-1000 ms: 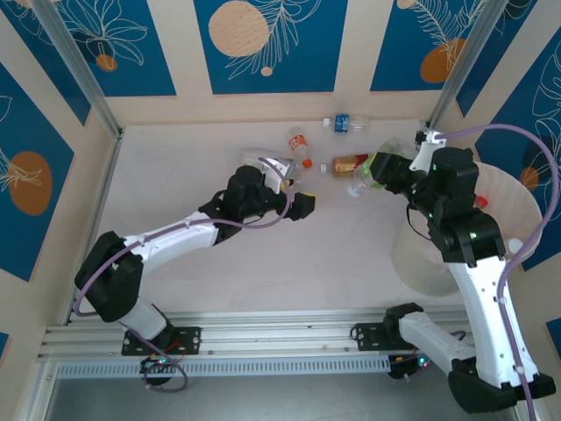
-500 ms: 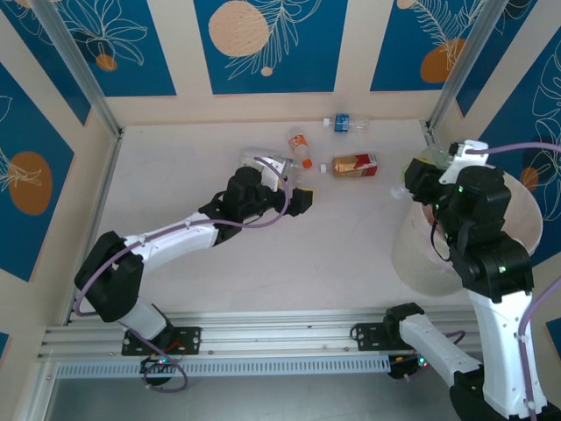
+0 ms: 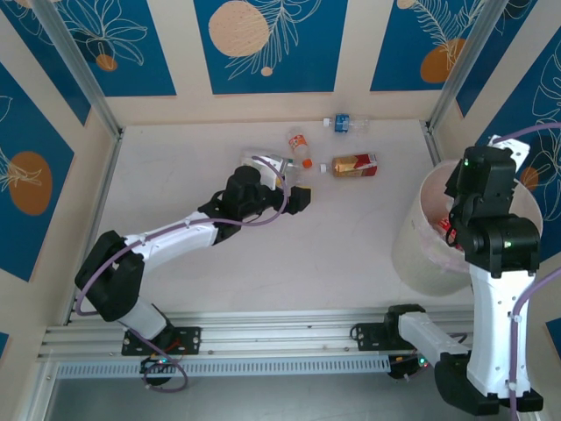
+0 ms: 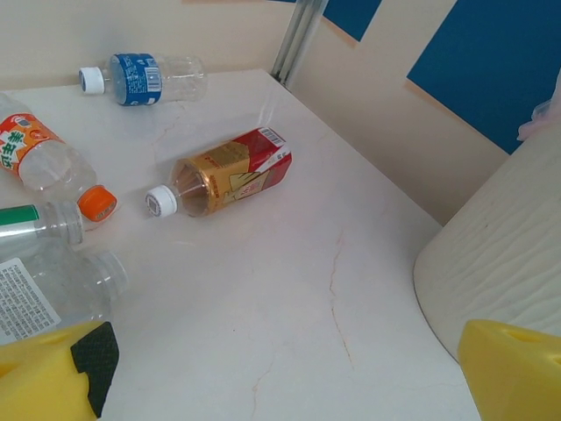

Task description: Put the plastic bottles in the bin

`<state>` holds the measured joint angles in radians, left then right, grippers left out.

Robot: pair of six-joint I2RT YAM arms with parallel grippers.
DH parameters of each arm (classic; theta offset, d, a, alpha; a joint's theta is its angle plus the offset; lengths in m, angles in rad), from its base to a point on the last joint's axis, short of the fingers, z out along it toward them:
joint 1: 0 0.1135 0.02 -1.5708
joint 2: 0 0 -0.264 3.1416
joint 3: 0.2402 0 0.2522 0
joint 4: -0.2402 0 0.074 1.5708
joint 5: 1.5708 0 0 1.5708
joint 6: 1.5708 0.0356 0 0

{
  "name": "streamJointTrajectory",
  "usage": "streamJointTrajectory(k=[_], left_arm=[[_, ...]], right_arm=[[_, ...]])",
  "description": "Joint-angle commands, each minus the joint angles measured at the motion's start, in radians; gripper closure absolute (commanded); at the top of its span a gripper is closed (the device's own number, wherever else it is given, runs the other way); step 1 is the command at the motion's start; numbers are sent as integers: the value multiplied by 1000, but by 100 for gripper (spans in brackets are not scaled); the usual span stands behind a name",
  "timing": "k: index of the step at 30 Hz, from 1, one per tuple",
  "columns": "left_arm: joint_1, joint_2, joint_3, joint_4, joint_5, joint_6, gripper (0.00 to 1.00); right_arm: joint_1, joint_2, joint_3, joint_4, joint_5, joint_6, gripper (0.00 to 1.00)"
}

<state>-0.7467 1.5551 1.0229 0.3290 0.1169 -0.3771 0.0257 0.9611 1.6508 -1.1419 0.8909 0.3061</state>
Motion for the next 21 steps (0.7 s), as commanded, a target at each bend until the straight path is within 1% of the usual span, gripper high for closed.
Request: streamJointTrajectory(k=[1, 4, 5, 7, 8, 10, 11, 13, 18, 21], left_arm=[[12, 20, 4, -1, -16, -20, 0], [19, 30, 15, -4, -2, -30, 0], [21, 34, 19, -5, 5, -35, 0], [26, 40, 25, -7, 17, -41, 0], [27, 42, 28, -10, 20, -43, 0], [28, 41, 27, -14, 19, -48, 0], [28, 39, 26, -15, 17, -49, 0], [30, 34, 21, -18, 8, -51, 0], [37, 28, 7, -19, -19, -59, 0], [43, 32, 8, -19, -19, -67, 0]], right_arm=[[-58, 14, 80, -166, 10, 25, 63], [-124, 76, 122, -318, -53, 45, 64], [-141, 95, 123, -344, -75, 45, 64], [-164, 115, 98, -363, -97, 50, 60], [-176, 119, 78, -364, -106, 54, 54], [-201, 128, 48, -364, -118, 63, 32], [-209, 137, 38, -362, -119, 61, 23], [-210, 154, 42, -360, -119, 58, 1], [-196, 164, 68, -330, -80, 78, 0], [-182, 142, 49, -289, -97, 76, 0]])
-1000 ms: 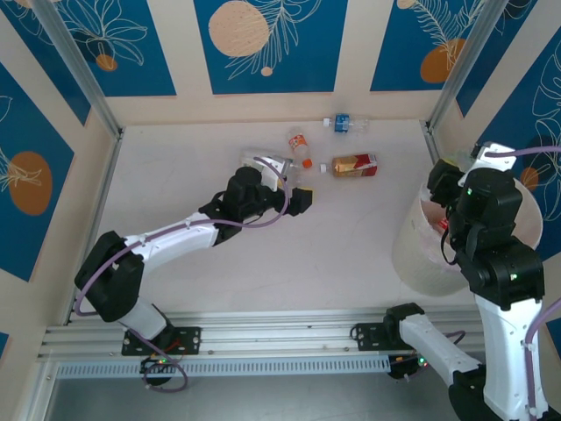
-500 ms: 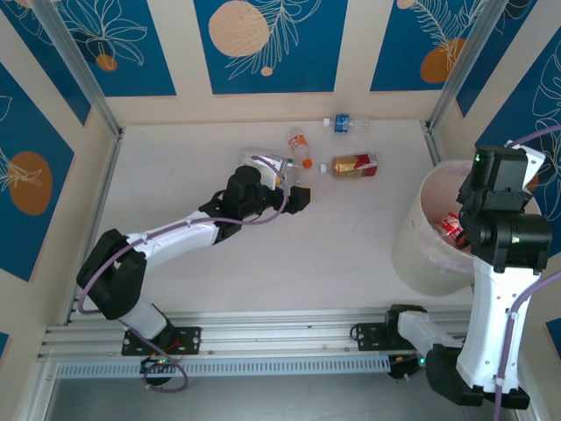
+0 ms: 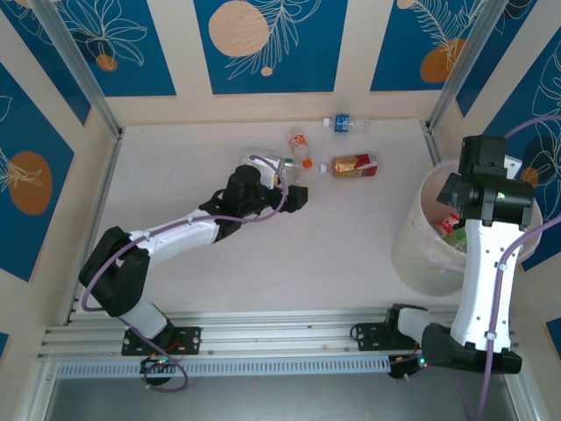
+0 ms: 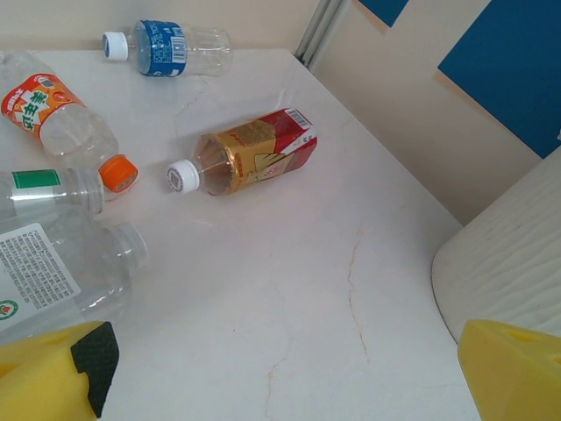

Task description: Put the plastic bottles in the bin

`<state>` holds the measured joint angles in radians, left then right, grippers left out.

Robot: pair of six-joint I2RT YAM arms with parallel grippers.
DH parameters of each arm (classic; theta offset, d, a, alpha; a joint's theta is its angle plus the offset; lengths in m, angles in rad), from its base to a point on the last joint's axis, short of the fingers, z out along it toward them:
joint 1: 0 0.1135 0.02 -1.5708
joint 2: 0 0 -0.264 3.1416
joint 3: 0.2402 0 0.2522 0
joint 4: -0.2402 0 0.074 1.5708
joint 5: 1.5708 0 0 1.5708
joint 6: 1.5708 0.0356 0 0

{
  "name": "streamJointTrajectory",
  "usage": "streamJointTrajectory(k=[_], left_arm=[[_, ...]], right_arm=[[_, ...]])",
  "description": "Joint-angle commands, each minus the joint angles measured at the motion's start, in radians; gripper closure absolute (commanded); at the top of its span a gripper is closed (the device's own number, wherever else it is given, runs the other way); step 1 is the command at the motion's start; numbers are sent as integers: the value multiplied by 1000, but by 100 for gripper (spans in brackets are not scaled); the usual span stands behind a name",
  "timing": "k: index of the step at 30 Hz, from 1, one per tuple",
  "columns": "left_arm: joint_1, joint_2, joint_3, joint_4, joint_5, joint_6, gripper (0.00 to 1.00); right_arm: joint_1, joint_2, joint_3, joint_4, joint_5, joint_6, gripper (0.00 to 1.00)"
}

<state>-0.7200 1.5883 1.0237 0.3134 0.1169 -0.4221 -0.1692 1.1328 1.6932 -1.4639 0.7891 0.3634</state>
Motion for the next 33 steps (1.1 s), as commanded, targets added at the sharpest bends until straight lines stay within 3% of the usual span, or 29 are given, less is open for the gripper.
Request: streamJointTrajectory(k=[1, 24, 31, 33], left_arm=[[18, 0, 9, -4, -17, -25, 0], [100, 15, -16, -52, -47, -163, 0], [128, -21, -62, -62, -108, -211, 0], [140, -38, -82, -68, -124, -225, 0]], right_arm=[[18, -38, -3, 46, -6, 19, 0], [214, -179, -188, 442, -348, 2, 0], [353, -189, -316, 731, -647, 29, 0], [415, -154, -329, 796, -681, 12, 0]])
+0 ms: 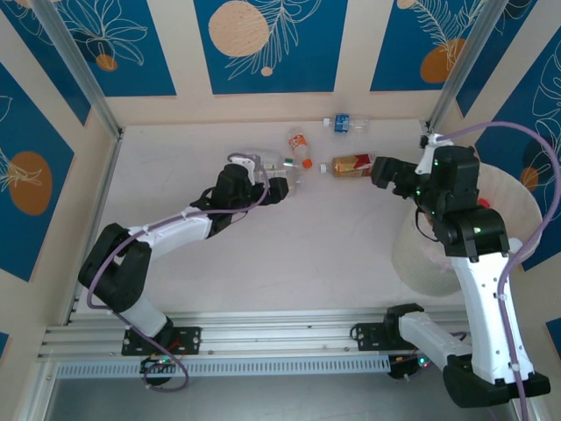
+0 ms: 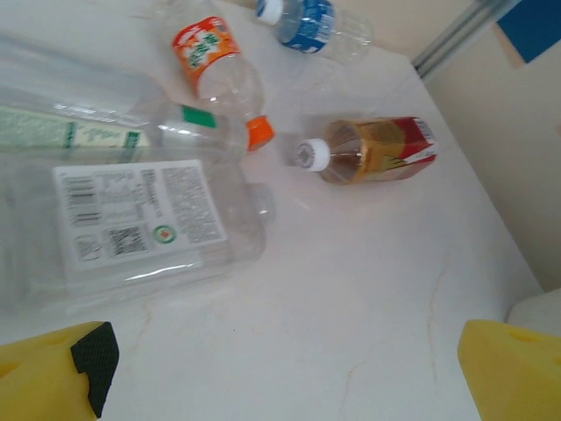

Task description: Put the plastic bottles in the bin

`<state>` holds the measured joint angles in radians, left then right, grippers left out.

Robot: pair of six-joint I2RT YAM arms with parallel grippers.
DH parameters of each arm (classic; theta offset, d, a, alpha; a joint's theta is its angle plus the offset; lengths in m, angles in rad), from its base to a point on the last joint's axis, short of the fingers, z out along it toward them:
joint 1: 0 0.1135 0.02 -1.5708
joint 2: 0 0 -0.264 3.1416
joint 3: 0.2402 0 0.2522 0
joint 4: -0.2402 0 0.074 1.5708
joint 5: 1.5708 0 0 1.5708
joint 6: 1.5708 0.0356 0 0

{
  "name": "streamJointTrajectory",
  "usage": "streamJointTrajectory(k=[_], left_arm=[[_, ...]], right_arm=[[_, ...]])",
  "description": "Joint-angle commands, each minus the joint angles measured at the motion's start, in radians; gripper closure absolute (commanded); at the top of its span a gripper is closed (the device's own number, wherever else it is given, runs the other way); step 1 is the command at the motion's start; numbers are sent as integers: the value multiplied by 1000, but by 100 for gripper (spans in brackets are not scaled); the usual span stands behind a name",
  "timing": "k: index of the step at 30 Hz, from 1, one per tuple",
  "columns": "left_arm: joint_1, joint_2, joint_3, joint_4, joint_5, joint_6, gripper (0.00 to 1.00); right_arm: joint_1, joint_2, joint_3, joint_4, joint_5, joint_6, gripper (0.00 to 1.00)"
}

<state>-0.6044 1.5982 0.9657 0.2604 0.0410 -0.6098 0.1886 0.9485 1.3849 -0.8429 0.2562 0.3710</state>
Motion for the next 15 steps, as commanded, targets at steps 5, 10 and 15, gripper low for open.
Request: streamJointTrajectory(k=[5, 10, 15], left_arm=[[51, -80, -48, -52, -59, -51, 0], [70, -106, -74, -67, -81, -68, 0], [89, -131, -104, -72, -75, -84, 0]], right_arm=[[226, 211, 43, 183, 7, -74, 0], [283, 429, 93, 195, 204, 34, 0], [267, 617, 114, 274, 206, 230, 1]])
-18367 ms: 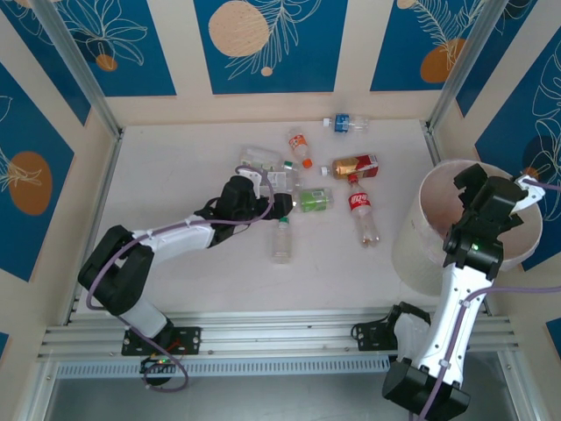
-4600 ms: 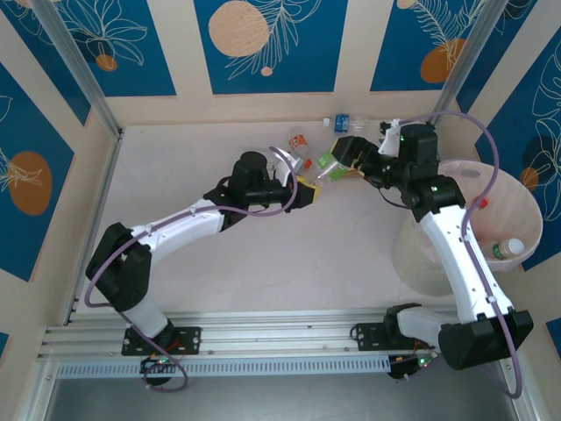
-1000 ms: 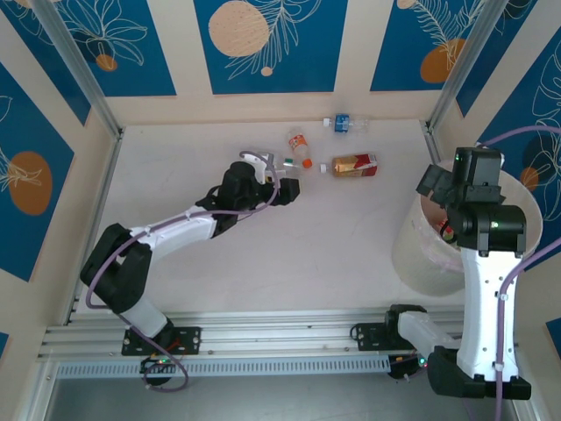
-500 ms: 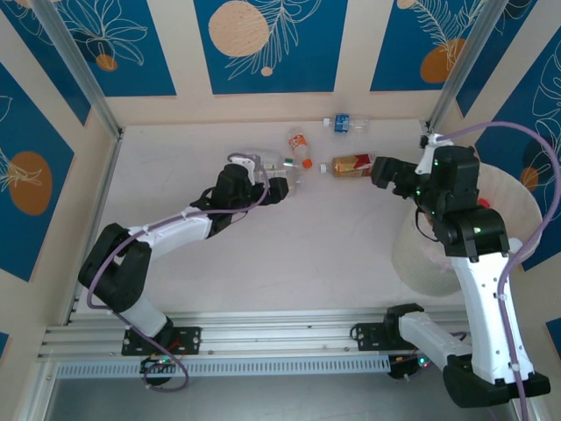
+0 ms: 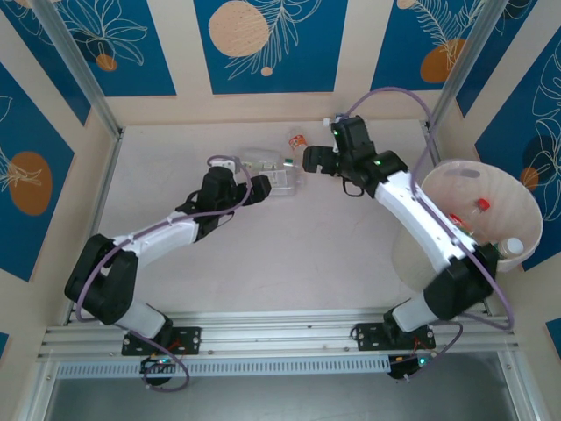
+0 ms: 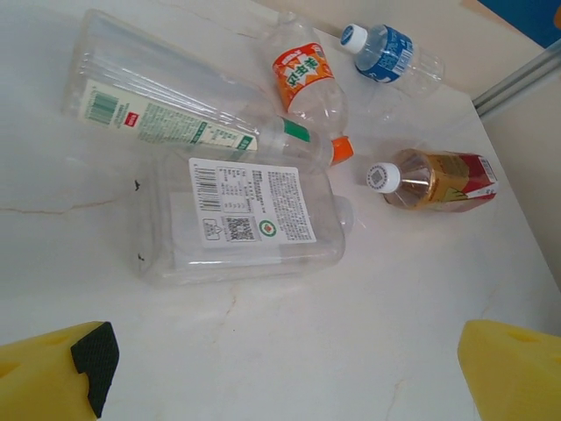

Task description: Put the plastic bottles in the bin

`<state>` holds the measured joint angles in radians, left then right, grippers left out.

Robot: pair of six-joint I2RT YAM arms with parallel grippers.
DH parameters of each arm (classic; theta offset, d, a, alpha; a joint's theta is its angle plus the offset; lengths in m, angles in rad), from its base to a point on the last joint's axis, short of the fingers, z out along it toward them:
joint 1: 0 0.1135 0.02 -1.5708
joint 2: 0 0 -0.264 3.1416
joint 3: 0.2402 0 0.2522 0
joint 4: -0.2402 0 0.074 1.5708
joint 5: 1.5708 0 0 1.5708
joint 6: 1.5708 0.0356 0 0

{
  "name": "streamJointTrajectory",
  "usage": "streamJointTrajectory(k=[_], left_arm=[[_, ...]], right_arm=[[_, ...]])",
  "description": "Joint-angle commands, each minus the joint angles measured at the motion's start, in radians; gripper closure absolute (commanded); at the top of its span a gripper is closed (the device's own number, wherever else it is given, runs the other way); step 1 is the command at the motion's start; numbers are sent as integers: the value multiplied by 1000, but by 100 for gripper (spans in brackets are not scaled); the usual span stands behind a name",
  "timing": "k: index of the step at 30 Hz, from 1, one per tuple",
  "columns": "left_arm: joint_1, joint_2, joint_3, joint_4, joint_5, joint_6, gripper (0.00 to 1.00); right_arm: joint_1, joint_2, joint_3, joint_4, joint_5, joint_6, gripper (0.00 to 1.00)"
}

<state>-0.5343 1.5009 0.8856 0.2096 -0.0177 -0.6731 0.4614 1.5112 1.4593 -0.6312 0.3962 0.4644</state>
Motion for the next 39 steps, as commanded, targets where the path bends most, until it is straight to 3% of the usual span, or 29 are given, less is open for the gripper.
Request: streamJointTrajectory(k=[1, 4, 12, 15, 21, 29, 35, 39], left_arm=[[22, -39, -29, -22, -16, -23, 0], [29, -60, -57, -17, -21, -30, 0], [48, -131, -138, -11, -49, -49, 0], [55, -150, -171, -3, -70, -67, 0], [70, -178, -201, 0, -89, -88, 0], [81, -208, -227, -10, -116, -102, 0], [88, -227, -247, -6, -137, -109, 0], [89, -231, -247, -10, -136, -100, 0]], right_arm=[[-7, 87, 47, 74, 105, 190, 1], [-13, 191, 84, 71, 247, 383, 0], [-117, 375, 110, 24, 321, 834, 1], [-138, 455, 160, -15, 340, 933, 0], [-180, 645, 396, -159, 300, 1026, 0], [-210, 787, 525, -248, 267, 1157, 2], [-246, 841, 508, -158, 167, 1115, 12], [-242, 828, 477, -123, 169, 1047, 18]])
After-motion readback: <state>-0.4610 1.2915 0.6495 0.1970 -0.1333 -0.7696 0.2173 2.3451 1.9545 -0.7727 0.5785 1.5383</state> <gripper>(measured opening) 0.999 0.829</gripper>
